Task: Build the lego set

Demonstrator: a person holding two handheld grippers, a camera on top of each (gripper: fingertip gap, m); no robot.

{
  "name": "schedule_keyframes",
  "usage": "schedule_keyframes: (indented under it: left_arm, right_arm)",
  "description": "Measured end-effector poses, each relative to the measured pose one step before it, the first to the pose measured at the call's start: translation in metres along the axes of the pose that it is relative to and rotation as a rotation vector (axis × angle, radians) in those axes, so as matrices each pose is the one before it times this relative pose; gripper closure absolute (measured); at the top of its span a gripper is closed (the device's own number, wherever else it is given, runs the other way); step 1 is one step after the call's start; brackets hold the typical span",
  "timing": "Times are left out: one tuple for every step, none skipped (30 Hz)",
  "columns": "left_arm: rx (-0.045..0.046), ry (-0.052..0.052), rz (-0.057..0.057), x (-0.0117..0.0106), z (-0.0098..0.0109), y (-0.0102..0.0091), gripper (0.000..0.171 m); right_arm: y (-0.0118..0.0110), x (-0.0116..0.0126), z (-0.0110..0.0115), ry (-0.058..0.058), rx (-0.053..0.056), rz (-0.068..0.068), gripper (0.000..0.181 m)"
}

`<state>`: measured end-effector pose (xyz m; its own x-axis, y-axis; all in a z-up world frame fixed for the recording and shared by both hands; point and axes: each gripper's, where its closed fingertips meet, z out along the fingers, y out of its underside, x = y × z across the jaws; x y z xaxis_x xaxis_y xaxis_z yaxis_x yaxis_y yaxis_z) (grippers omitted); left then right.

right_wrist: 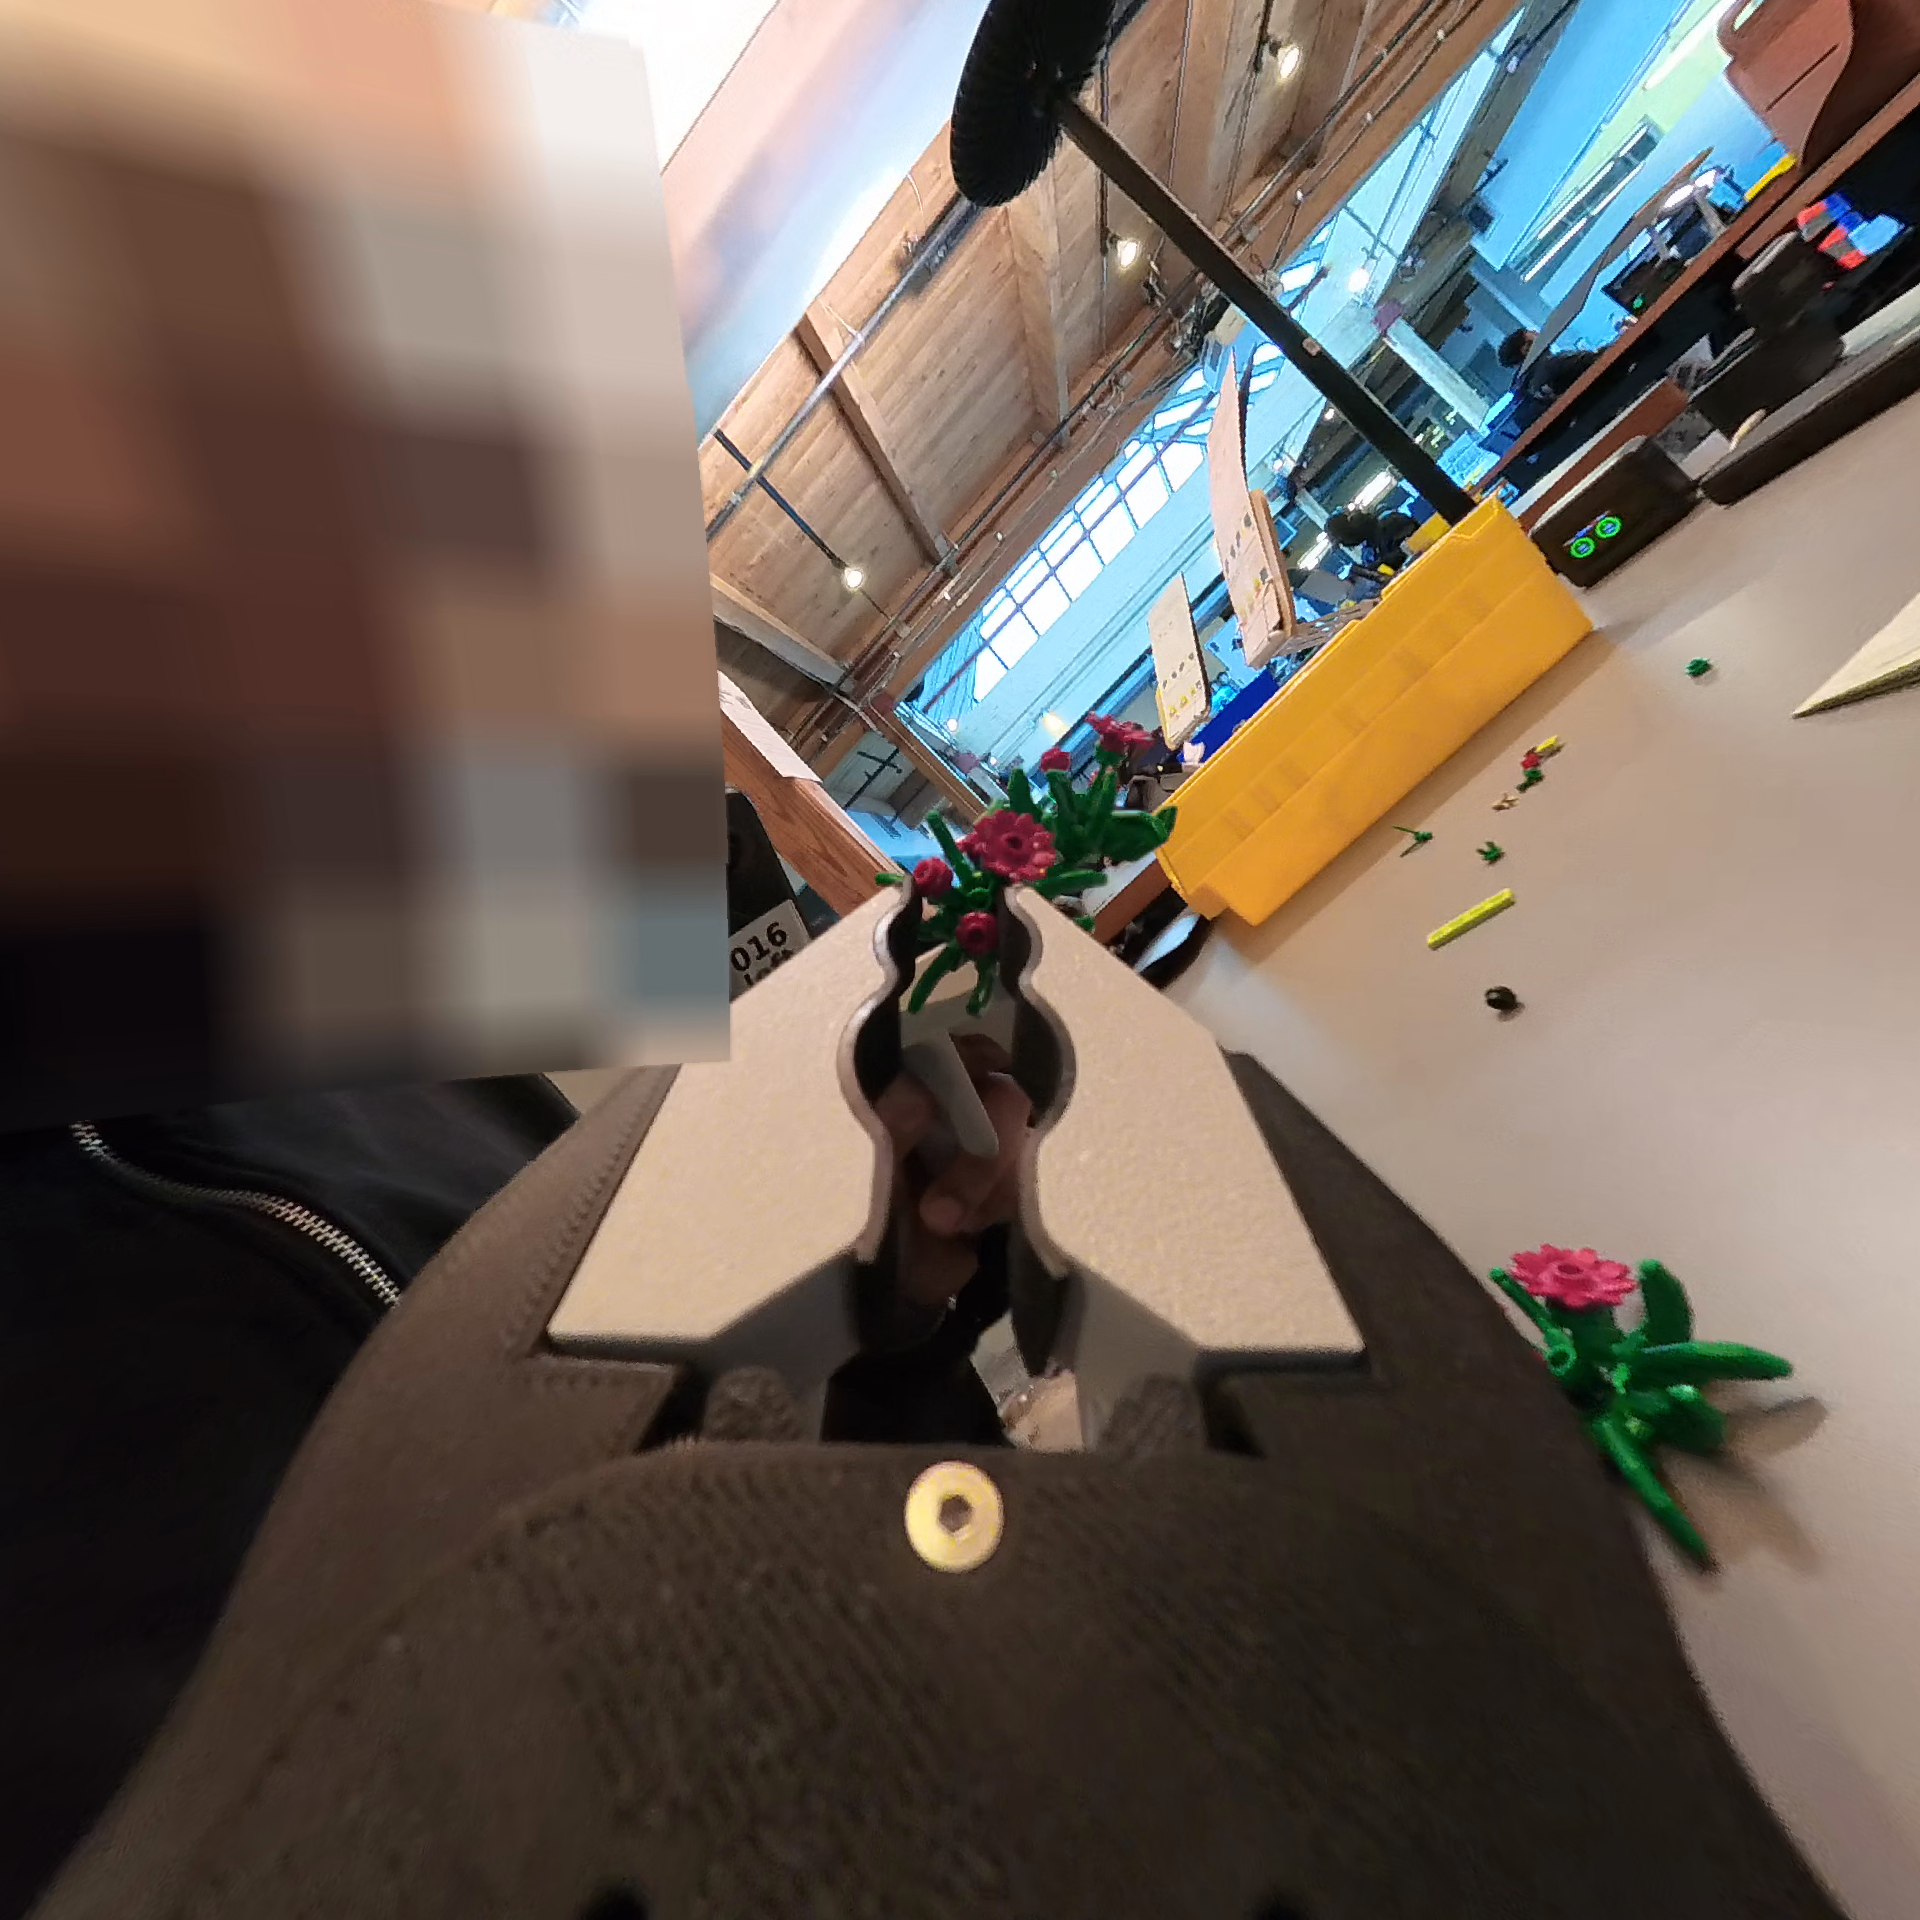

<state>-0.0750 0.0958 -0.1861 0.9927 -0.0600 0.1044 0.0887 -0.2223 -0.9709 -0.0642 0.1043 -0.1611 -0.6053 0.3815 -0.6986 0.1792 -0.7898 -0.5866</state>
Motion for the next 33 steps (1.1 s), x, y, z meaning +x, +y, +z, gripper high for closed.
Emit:
schedule_keyframes:
  left_arm:
    - [-0.00415,-0.0025,-0.0020,-0.00022,-0.00010,0.00053,0.157]
    - [-0.00610,-0.0036,0.0004,-0.00026,0.00008,0.00077,0.157]
    - [-0.00791,-0.0051,0.0033,-0.00029,0.00017,0.00100,0.157]
    - [-0.00845,-0.0066,0.0048,-0.00039,0.00022,0.00096,0.157]
    - [-0.00831,-0.0070,0.0060,-0.00034,0.00033,0.00092,0.157]
    - [-0.00875,-0.0072,0.0066,-0.00039,0.00019,0.00100,0.157]
    - [-0.00723,-0.0069,0.0068,-0.00037,0.00022,0.00089,0.157]
    - [-0.00663,-0.0074,0.0072,-0.00056,0.00005,0.00084,0.157]
    - [-0.00609,-0.0047,0.0058,-0.00039,0.00020,0.00081,0.157]
    - [-0.00392,-0.0022,0.0023,0.00011,0.00022,0.00043,0.157]
    - [-0.00087,-0.0009,-0.0002,0.00049,0.00012,-0.00001,0.157]
    - [-0.00234,-0.0008,0.0007,0.00044,0.00024,0.00024,0.157]
    - [-0.00347,-0.0023,0.0024,0.00012,0.00017,0.00008,0.157]
    - [-0.00292,-0.0018,0.0007,0.00000,0.00003,0.00014,0.157]
    - [-0.00340,-0.0004,-0.0005,-0.00002,0.00021,0.00023,0.157]
    - [-0.00124,0.0008,-0.0020,-0.00004,-0.00003,0.00004,0.157]
    - [-0.00135,0.0015,-0.0042,-0.00011,0.00011,0.00020,0.157]
    - [-0.00179,0.0006,-0.0033,-0.00010,0.00008,0.00027,0.157]
    - [-0.00115,0.0002,-0.0014,-0.00008,0.00004,0.00022,0.157]
    - [-0.00142,-0.0009,-0.0013,-0.00004,0.00000,0.00017,0.157]
    - [-0.00171,-0.0013,-0.0008,-0.00003,0.00004,0.00009,0.157]
    - [-0.00033,-0.0012,0.0002,-0.00008,-0.00002,0.00005,0.157]
    - [0.00104,-0.0005,0.0000,-0.00007,-0.00002,-0.00012,0.157]
    - [-0.00026,0.0003,-0.0022,0.00000,0.00004,-0.00010,0.157]
    - [-0.00045,0.0002,-0.0024,-0.00001,0.00006,0.00002,0.157]
    - [0.00094,0.0006,-0.0021,0.00013,0.00006,-0.00014,0.157]
    - [0.00085,0.0013,-0.0023,0.00025,-0.00007,-0.00019,0.157]
    - [0.00015,0.0011,-0.0029,0.00026,0.00010,-0.00006,0.157]
    - [0.00002,0.0013,-0.0033,0.00021,0.00019,-0.00008,0.157]
    - [0.00149,0.0008,-0.0031,0.00002,0.00003,-0.00010,0.157]
    - [0.00251,0.0008,-0.0024,-0.00001,-0.00012,-0.00028,0.157]
    - [0.00209,0.0026,-0.0022,0.00014,-0.00021,-0.00042,0.157]
    - [0.00543,0.0063,-0.0048,0.00095,-0.00020,-0.00092,0.157]
  right_arm:
    - [0.00045,0.00036,0.00017,0.0079,-0.0095,-0.0107,0.169]
    - [0.00050,0.00040,0.00008,0.0118,-0.0107,-0.0164,0.169]
    - [0.00069,0.00068,0.00013,0.0148,-0.0125,-0.0206,0.169]
    - [0.00064,0.00086,-0.00011,0.0184,-0.0119,-0.0259,0.169]
    - [0.00058,0.00067,0.00000,0.0176,-0.0098,-0.0290,0.169]
    - [0.00061,0.00052,0.00011,0.0144,-0.0076,-0.0265,0.169]
    - [0.00081,0.00057,-0.00007,0.0120,-0.0068,-0.0215,0.169]
    - [0.00107,0.00079,-0.00007,0.0097,-0.0064,-0.0149,0.169]
    - [0.00105,0.00083,-0.00015,0.0052,-0.0068,-0.0056,0.169]
    - [0.00051,0.00054,-0.00032,0.0015,-0.0032,0.0003,0.169]
    - [-0.00008,0.00024,-0.00040,-0.0002,0.0016,-0.0002,0.169]
    - [-0.00025,0.00000,-0.00038,-0.0009,0.0034,-0.0006,0.169]
    - [-0.00007,0.00014,-0.00017,-0.0002,0.0023,0.0004,0.169]
    - [0.00003,0.00013,-0.00006,0.0007,0.0021,0.0000,0.169]
    - [0.00009,0.00014,0.00005,0.0007,0.0009,0.0004,0.169]
    - [0.00016,0.00024,0.00001,0.0000,-0.0003,0.0016,0.169]
    - [0.00006,0.00026,0.00005,0.0001,-0.0007,0.0022,0.169]
    - [0.00017,0.00029,0.00015,0.0008,-0.0010,0.0008,0.169]
    - [0.00031,0.00028,0.00009,0.0012,-0.0014,0.0001,0.169]
    - [0.00015,0.00029,0.00000,0.0013,-0.0012,-0.0006,0.169]
    - [0.00019,0.00009,0.00013,0.0017,-0.0010,-0.0020,0.169]
    - [0.00007,0.00011,0.00010,0.0016,-0.0011,-0.0026,0.169]
    - [0.00008,0.00019,0.00003,0.0008,-0.0012,-0.0014,0.169]
    - [0.00011,0.00016,0.00001,0.0010,-0.0014,-0.0003,0.169]
    - [0.00003,0.00024,0.00014,0.0010,-0.0004,0.0001,0.169]
    - [0.00001,0.00014,0.00001,0.0002,0.0009,0.0002,0.169]
    - [-0.00022,-0.00007,-0.00011,-0.0004,0.0018,0.0004,0.170]
    - [-0.00014,0.00011,-0.00007,-0.0001,0.0017,0.0000,0.170]
    - [-0.00025,0.00006,-0.00002,0.0005,0.0025,-0.0005,0.170]
    - [-0.00023,0.00015,-0.00001,0.0006,0.0034,0.0002,0.170]
    - [-0.00013,0.00001,0.00017,-0.0001,0.0029,0.0016,0.170]
    - [0.00014,0.00030,0.00018,0.0021,0.0009,0.0010,0.170]
    - [0.00024,0.00094,-0.00003,0.0059,-0.0007,-0.0016,0.177]
